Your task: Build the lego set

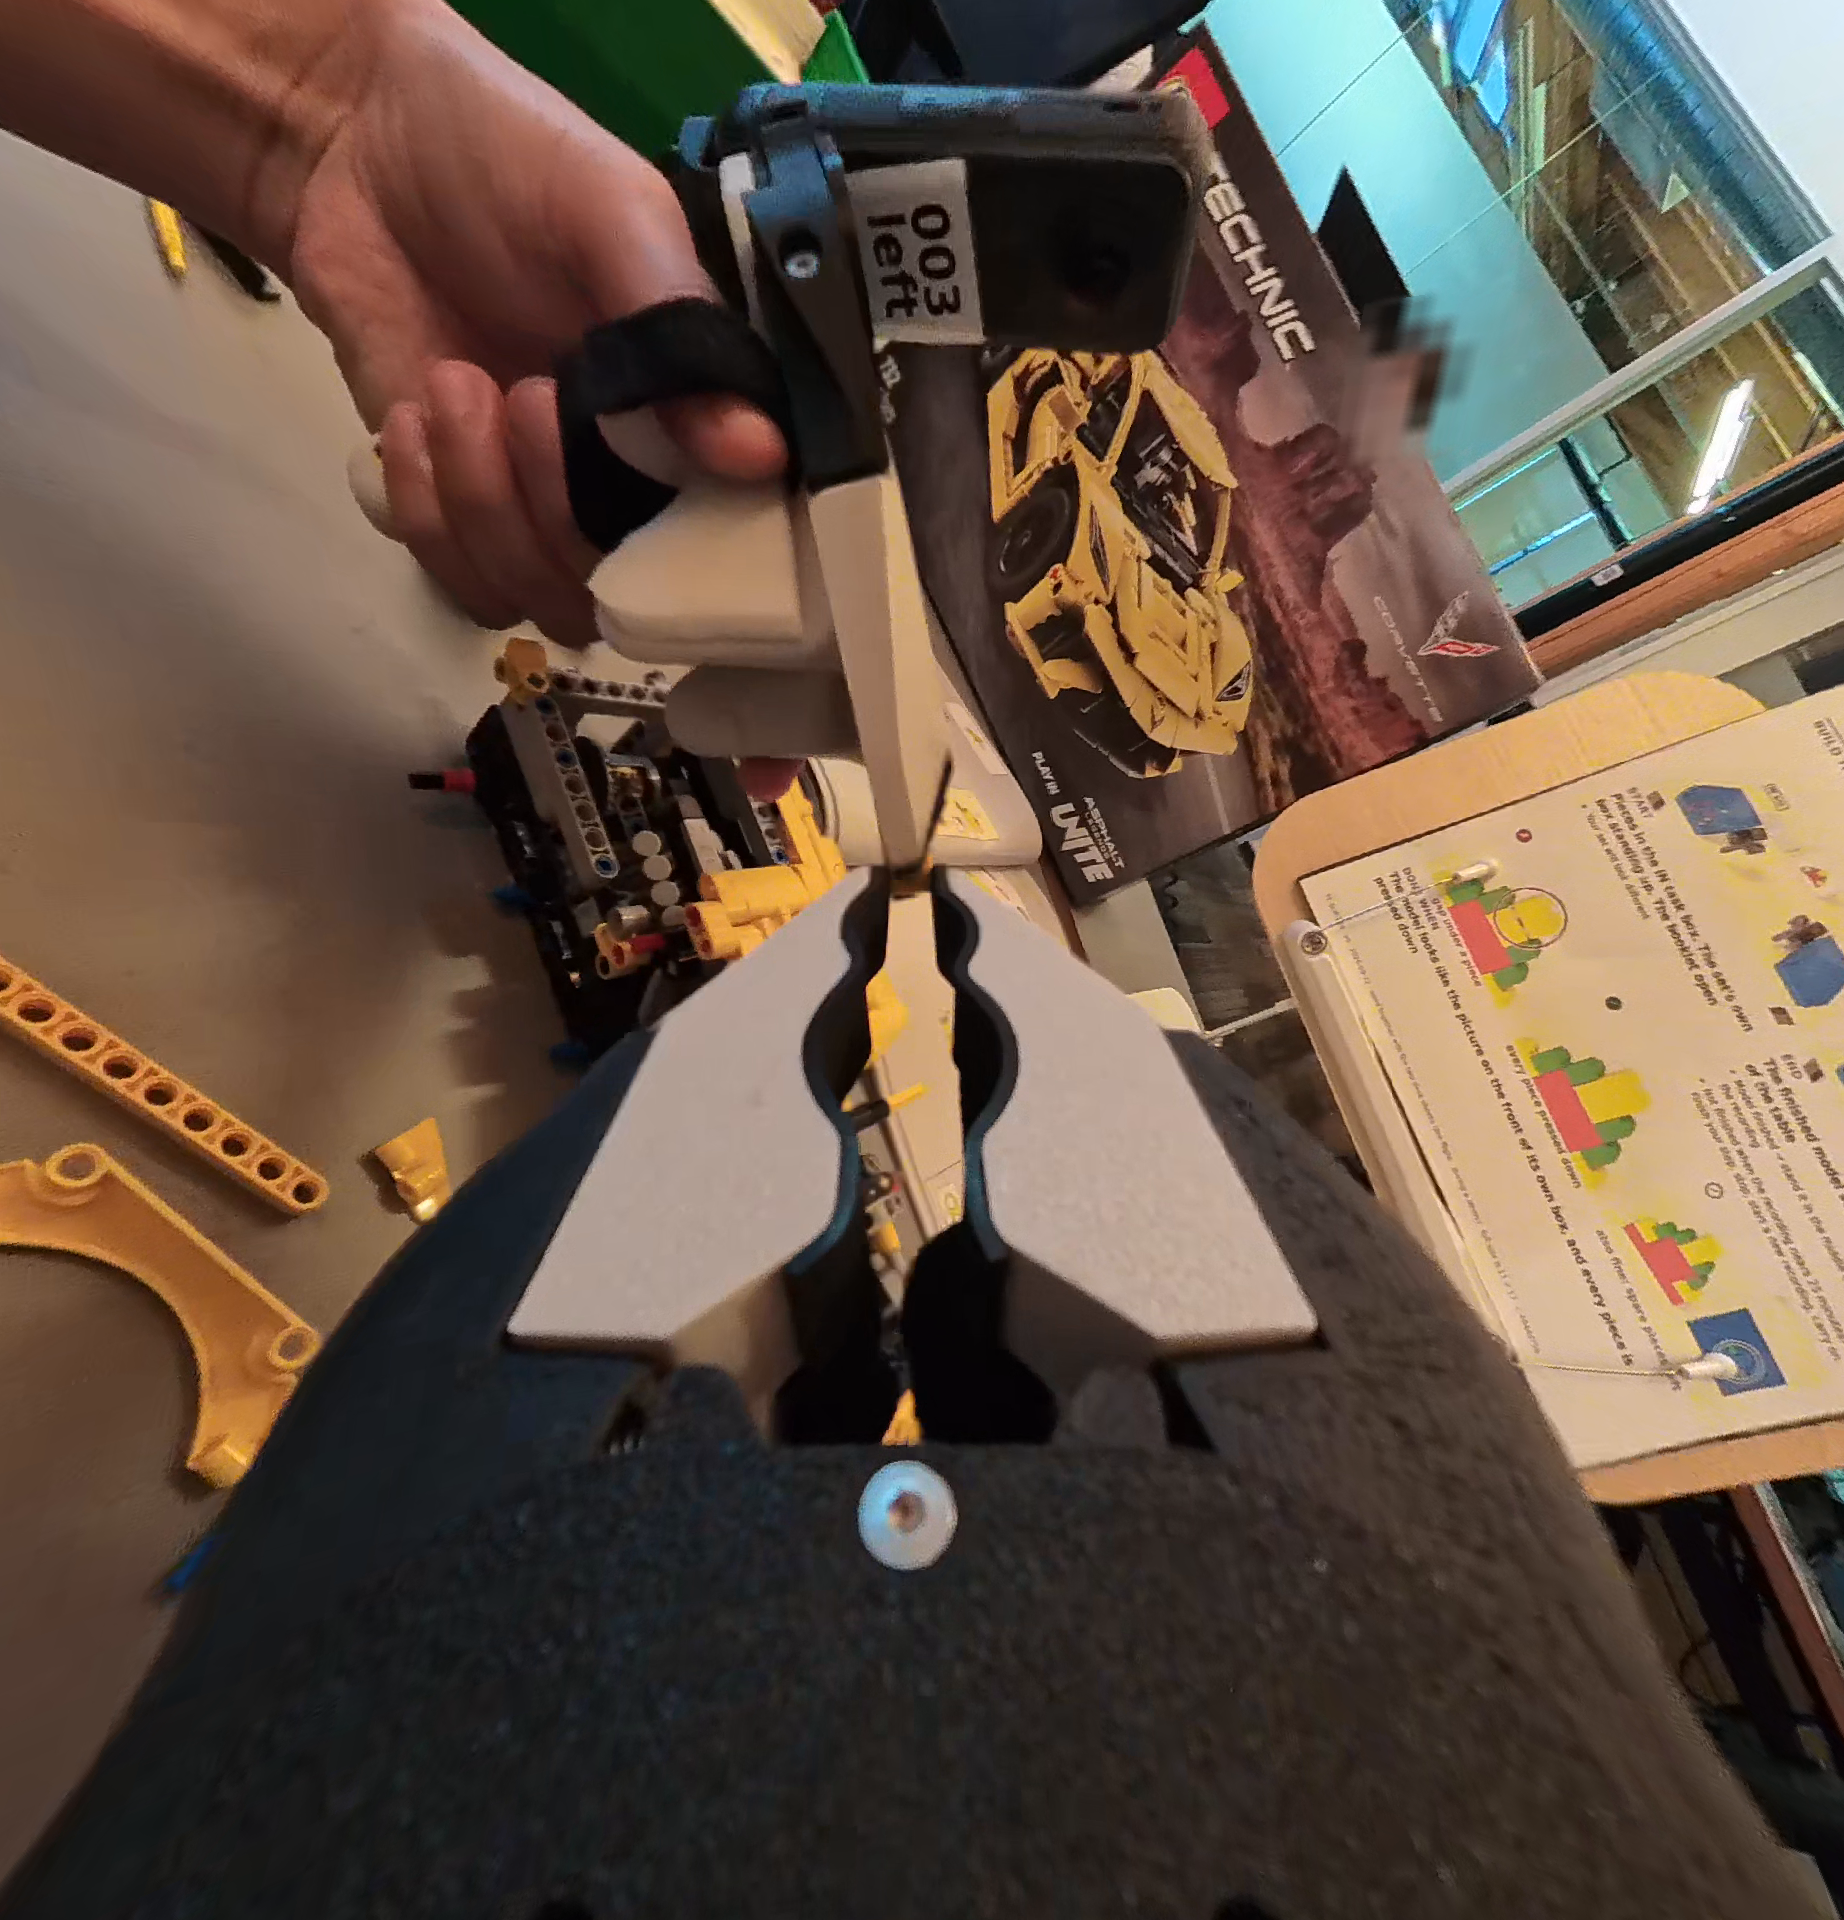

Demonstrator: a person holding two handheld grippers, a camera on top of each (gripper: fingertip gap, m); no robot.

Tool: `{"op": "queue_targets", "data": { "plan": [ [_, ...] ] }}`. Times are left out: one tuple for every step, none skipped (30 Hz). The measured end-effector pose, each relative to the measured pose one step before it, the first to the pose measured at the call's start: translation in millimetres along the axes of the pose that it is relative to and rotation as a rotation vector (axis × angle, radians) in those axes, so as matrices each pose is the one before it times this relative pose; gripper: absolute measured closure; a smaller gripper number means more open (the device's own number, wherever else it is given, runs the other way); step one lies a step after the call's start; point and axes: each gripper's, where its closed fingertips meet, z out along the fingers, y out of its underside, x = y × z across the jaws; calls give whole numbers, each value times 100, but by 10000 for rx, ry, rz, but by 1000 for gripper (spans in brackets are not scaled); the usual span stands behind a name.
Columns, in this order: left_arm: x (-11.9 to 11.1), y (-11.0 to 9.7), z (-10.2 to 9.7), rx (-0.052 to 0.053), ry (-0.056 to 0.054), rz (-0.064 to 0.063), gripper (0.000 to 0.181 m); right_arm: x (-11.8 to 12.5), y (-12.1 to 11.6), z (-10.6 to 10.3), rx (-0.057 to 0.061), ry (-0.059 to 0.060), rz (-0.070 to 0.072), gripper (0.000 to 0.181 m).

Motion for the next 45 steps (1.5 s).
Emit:
{"op": "queue_targets", "data": {
  "plan": [
    [-38, 26, 50, -1, -23, 33, 170, -198, 29, 85, -31, -67, 16, 174],
    [-65, 43, 6, -12, -36, 1, 172, 24, 61, 47, -25, 66, -30, 174],
    [0, 91, -28, -60, 2, 43, 173, -84, -75, -27, 82, -30, 22, 174],
    [14, 44, -33, -68, -32, 132, 174, -47, -57, -1, 66, -62, 179, 174],
    [-26, 13, 9, -58, -105, 139, 174, 8, 32, 15, 8, -37, 297, 174],
    [1, 0, 11, -46, -91, 144, 174, -9, -7, -29, 71, -76, 359, 174],
    [81, -104, -36, 24, -67, 189, 174, 74, -116, -70, 191, -45, 477, 173],
    [37, -243, -141, 93, -125, 279, 174, 195, -300, -158, 359, 5, 597, 172],
    [-28, -299, -232, 100, -211, 457, 174, 156, -409, -246, 476, -71, 727, 168],
    [-100, -309, -266, 88, -335, 677, 174, 79, -212, -195, 415, -240, 954, 168],
    [-172, -234, -234, 10, -448, 813, 174, 19, 191, -43, 195, -412, 1213, 166],
    [-291, -209, -185, -41, -497, 702, 174, -42, 479, 97, 3, -547, 1303, 158],
    [-274, -212, -210, -29, -386, 428, 174, 108, 620, 78, -102, -479, 1174, 151],
    [-113, -267, -253, 39, -173, 195, 174, 206, 591, -47, -114, -408, 925, 150],
    [34, -342, -326, 122, 3, 35, 174, 49, 556, -196, -174, -467, 677, 150],
    [222, -370, -363, 156, 181, -102, 174, -319, 487, -275, -209, -579, 504, 150],
    [289, -279, -359, 114, 246, -171, 174, -558, 657, -241, -328, -611, 363, 150],
    [158, -117, -322, 10, 153, -101, 174, -438, 1050, -167, -589, -447, 101, 155],
    [97, 37, -279, -62, 92, -23, 174, 54, 1367, -110, -747, -25, -60, 158],
    [14, 61, -217, -62, 43, -22, 174, 436, 1465, -135, -762, 312, -142, 156],
    [-106, -10, -167, -8, -28, -29, 174, 491, 1265, -307, -650, 369, -201, 157],
    [-149, -47, -111, 29, -54, -43, 174, 562, 1062, -479, -453, 381, -94, 161],
    [-84, -15, -37, 14, -10, -63, 174, 368, 1002, -564, -313, 177, 18, 167],
    [-51, 3, 23, 5, -5, -45, 174, 164, 1005, -551, -297, -11, 155, 169],
    [-63, 29, 49, -13, -33, -9, 174, 267, 1113, -524, -359, 5, 254, 169],
    [-72, 88, 81, -48, -42, -2, 174, 321, 1253, -474, -471, 66, 280, 169],
    [-103, 146, 84, -82, -59, -21, 174, 286, 1427, -458, -615, 111, 173, 168],
    [-154, 170, 97, -84, -77, -30, 174, 369, 1299, -516, -543, 250, 81, 168],
    [-186, 120, 88, -49, -93, -27, 174, 155, 978, -539, -323, 141, 77, 168],
    [-128, 91, 74, -27, -53, -33, 174, -354, 625, -468, -133, -144, 44, 168],
    [-8, 52, 55, -15, 15, -30, 174, -549, 408, -339, -41, -216, -55, 168],
    [62, 12, 52, 0, 42, -18, 174, -494, 364, -202, -43, -127, -151, 168],
    [29, 5, 33, 1, 18, -8, 174, -538, 336, -5, -58, -134, -141, 169],
    [1, -1, 42, -6, -12, 3, 174, -538, 404, 150, -123, -184, -58, 168],
    [-1, 26, 29, -16, -15, 12, 174, -406, 313, 252, -125, -141, 16, 168],
    [25, 51, 30, -34, -2, 10, 174, -286, 197, 283, -52, -58, 0, 167],
    [-15, 57, 1, -39, -21, 10, 174, -40, 246, 229, -81, 113, -58, 167],
    [-65, 36, -10, -27, -41, 7, 174, 222, 192, 117, -25, 288, -93, 167],
    [-50, 21, -23, -15, -32, -1, 174, 299, 59, -26, 96, 351, -127, 168],
    [2, 5, -34, -11, 3, -12, 174, 366, -22, -118, 194, 373, -146, 168],
    [57, 12, -38, -16, 38, -19, 174, 440, 34, -135, 177, 349, -142, 168],
    [54, 27, -18, -21, 39, -11, 174, 445, 99, -99, 155, 266, -100, 168],
    [90, 71, -9, -45, 59, -11, 174, 468, 170, -31, 127, 158, -7, 168],
    [112, 144, 31, -82, 76, -16, 174, 323, 296, 23, 14, -45, 58, 167],
    [58, 160, 46, -86, 37, 1, 174, 214, 205, 34, -20, -157, 83, 165]
  ]
}}
